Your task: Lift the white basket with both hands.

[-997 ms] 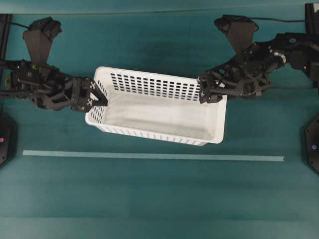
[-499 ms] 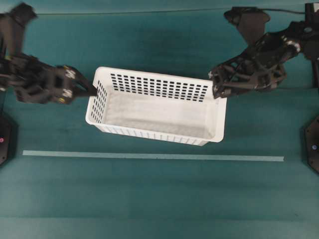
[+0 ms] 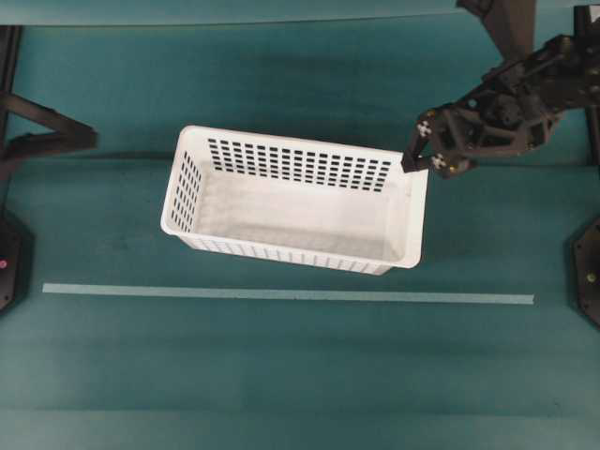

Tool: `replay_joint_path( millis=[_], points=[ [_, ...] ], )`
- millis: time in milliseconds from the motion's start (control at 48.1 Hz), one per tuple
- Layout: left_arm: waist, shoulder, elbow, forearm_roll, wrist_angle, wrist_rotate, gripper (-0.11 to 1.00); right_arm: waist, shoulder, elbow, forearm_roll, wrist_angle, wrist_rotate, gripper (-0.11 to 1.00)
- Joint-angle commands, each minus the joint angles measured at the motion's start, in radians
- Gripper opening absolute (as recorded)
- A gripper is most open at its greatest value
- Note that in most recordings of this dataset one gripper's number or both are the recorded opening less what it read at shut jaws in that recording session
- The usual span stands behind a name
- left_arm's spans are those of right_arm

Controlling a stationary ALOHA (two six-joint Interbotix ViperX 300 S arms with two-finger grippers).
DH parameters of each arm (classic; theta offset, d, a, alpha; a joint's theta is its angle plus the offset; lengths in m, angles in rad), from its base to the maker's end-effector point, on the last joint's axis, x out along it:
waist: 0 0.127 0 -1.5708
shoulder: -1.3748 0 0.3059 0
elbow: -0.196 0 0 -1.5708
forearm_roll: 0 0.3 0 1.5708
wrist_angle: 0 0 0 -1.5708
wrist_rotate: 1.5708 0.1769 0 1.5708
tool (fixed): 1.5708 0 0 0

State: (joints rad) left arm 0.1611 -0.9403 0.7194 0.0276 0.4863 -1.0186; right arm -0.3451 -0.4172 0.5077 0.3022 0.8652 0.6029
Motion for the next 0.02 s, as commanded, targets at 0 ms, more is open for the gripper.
replay_joint_path(
  millis=[0],
  points=[
    [-0.002, -0.012, -0.017, 0.002, -0.026, 0.021, 0.84, 0.031, -0.026, -0.023, 0.005, -0.081, -0.026, 0.88]
  ],
)
